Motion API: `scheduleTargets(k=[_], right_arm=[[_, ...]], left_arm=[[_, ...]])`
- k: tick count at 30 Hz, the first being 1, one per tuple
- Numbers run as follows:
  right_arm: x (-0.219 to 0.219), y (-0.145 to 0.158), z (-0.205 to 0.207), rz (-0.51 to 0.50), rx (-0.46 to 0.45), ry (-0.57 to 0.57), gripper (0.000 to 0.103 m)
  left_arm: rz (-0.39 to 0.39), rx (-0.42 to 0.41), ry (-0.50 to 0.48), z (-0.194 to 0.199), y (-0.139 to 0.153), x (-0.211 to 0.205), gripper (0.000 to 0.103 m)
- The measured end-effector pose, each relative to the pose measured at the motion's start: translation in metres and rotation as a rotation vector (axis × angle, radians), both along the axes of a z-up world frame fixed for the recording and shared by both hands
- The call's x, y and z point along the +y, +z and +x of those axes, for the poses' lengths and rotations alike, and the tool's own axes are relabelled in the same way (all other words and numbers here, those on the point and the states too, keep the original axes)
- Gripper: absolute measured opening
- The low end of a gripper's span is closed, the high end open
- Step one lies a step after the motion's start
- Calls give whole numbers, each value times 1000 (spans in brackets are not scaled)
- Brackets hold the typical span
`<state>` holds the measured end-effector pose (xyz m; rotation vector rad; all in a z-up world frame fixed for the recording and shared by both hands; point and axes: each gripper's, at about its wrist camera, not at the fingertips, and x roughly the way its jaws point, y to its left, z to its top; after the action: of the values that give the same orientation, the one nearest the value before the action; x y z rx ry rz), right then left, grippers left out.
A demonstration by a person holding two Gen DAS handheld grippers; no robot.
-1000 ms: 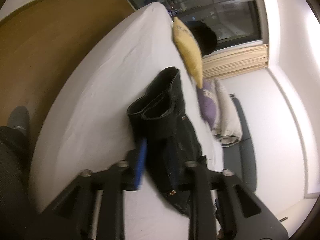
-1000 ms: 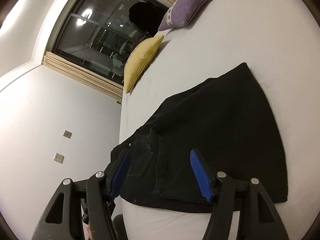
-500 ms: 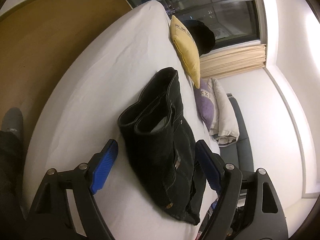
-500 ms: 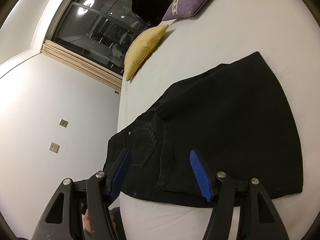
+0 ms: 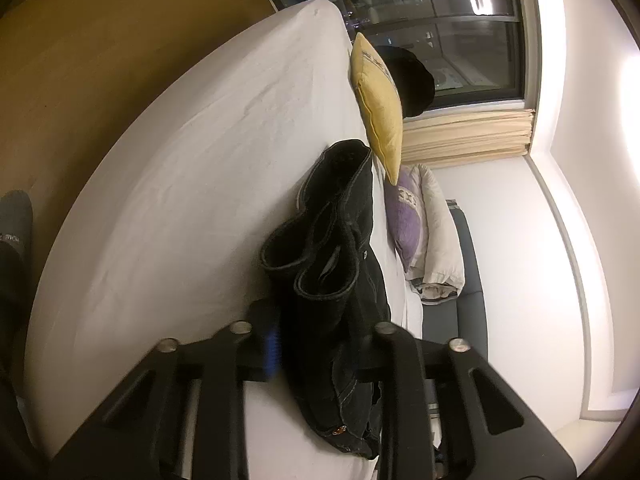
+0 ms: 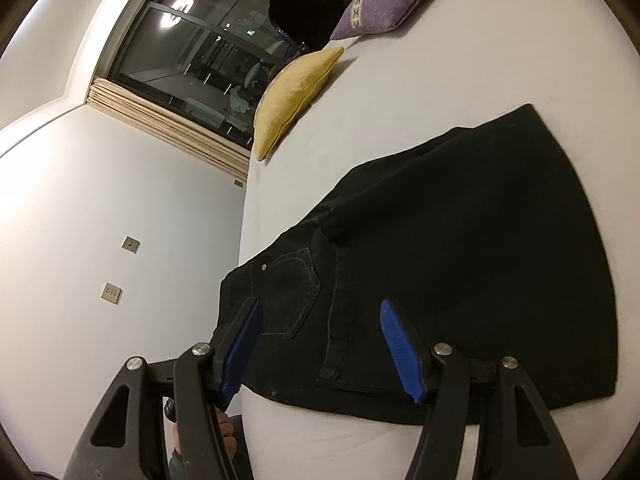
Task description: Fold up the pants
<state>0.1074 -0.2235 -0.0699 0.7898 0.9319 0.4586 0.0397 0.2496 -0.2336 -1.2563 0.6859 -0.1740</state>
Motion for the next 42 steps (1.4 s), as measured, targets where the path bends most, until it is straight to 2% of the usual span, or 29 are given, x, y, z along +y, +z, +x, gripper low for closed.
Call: scheduleTargets(k=[3, 5, 6, 7, 9, 11, 13, 15, 18, 20, 21, 22, 24, 25, 29, 30, 31, 33, 34, 35, 36, 38, 39, 40, 42], right_arm=[[10, -12, 9, 11, 17, 30, 65], [16, -34, 17, -11, 95, 50, 65], [20, -50, 21, -47, 172, 56, 64], [22, -61, 22, -69, 219, 62, 57], [23, -53, 20, -75, 196, 61, 56], [24, -42, 22, -27, 165, 75, 56], [28, -20, 29, -1, 81, 94, 57], [30, -11, 42, 25, 41, 101, 60], [30, -15, 65, 61, 30, 87, 61], [25, -34, 85, 92, 48, 48, 61], [22, -50, 93, 75, 95, 17, 67], [19, -68, 101, 57, 169, -4, 65], [14, -72, 105, 65, 203, -17, 53], [15, -63, 104, 81, 184, -3, 57], [10, -29, 80, 176, 66, 41, 60], [5, -26, 67, 207, 35, 48, 66], [3, -29, 57, 218, 37, 47, 74], [0, -60, 35, 222, 129, 55, 78], [0, -74, 29, 190, 165, 77, 66], [-1, -78, 23, 117, 156, 84, 51], [-7, -77, 17, 95, 164, 70, 31], [-17, -72, 12, 200, 186, 40, 40], [-21, -64, 9, 224, 149, 36, 53], [-25, -54, 5, 218, 89, 35, 67], [-30, -52, -1, 180, 49, 21, 84]], left_arm=[[-10, -2, 5, 1, -1, -2, 17], [-7, -6, 2, 1, 0, -2, 15], [-6, -7, 3, 0, 3, -1, 14], [-5, -10, 1, 0, 4, -1, 14], [-2, -15, 1, 2, 5, -2, 13], [5, -12, 2, 3, 5, -3, 13], [9, -10, 4, 3, 6, -5, 13], [15, -7, 4, 1, 6, -5, 13], [36, -7, 0, 3, 12, -7, 13], [53, -5, -3, 4, 14, -8, 13], [57, -4, -4, 6, 15, -9, 13], [62, -4, -5, 7, 16, -10, 13], [68, -2, -6, 10, 19, -11, 13], [74, -3, -7, 11, 20, -12, 13], [103, -5, -12, 15, 27, -15, 13], [110, -7, -14, 15, 28, -15, 13], [123, -8, -16, 16, 30, -17, 13], [134, -11, -18, 19, 33, -17, 13], [138, -11, -18, 20, 34, -18, 13], [141, -10, -17, 20, 34, -18, 13], [143, -8, -18, 20, 34, -17, 13], [150, -10, -18, 21, 38, -18, 13], [153, -13, -19, 21, 39, -19, 13], [158, -20, -20, 22, 43, -21, 13], [166, -30, -25, 24, 48, -22, 13]])
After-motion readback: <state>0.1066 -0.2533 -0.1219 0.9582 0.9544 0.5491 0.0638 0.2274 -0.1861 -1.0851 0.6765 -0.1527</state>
